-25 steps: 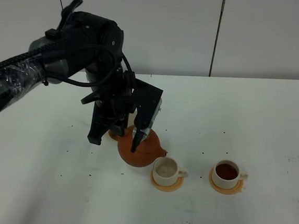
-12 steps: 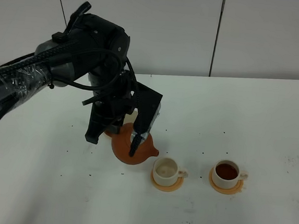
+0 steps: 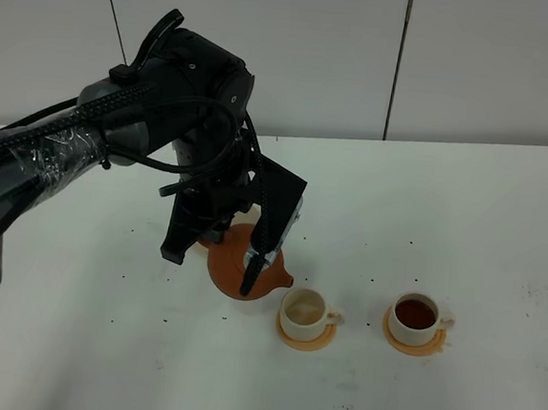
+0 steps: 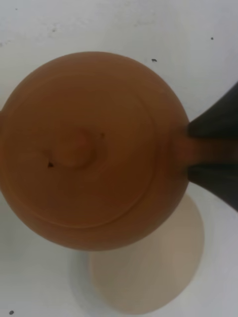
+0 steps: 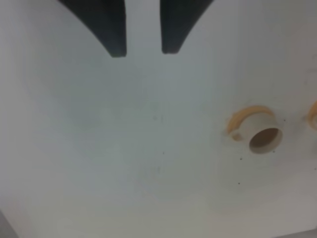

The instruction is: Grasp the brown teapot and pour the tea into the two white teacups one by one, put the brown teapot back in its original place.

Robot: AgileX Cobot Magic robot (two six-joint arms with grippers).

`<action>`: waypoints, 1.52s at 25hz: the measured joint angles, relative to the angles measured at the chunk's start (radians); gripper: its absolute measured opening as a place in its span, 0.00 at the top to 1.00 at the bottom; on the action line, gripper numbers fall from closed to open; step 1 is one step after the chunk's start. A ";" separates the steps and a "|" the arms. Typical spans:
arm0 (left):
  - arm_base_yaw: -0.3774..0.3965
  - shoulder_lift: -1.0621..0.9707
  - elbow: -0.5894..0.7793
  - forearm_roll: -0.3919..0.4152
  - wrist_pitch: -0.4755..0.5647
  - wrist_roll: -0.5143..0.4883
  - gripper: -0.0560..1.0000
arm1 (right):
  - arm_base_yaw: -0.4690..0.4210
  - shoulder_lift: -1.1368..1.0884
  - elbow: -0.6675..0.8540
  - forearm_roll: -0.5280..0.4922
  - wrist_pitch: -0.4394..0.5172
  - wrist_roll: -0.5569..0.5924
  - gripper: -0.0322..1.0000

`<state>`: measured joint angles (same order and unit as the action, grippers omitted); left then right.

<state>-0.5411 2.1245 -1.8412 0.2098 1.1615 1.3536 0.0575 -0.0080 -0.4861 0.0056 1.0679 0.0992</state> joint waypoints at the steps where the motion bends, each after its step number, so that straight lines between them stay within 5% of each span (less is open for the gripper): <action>1: -0.001 0.000 0.000 0.000 -0.001 0.000 0.78 | 0.000 0.000 0.000 0.000 0.000 0.000 0.80; 38: -0.090 0.000 0.000 0.140 0.002 -0.026 0.78 | 0.000 0.000 0.000 0.000 0.000 0.000 0.75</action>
<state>-0.6310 2.1245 -1.8412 0.3494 1.1637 1.3276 0.0575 -0.0080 -0.4861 0.0056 1.0679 0.0992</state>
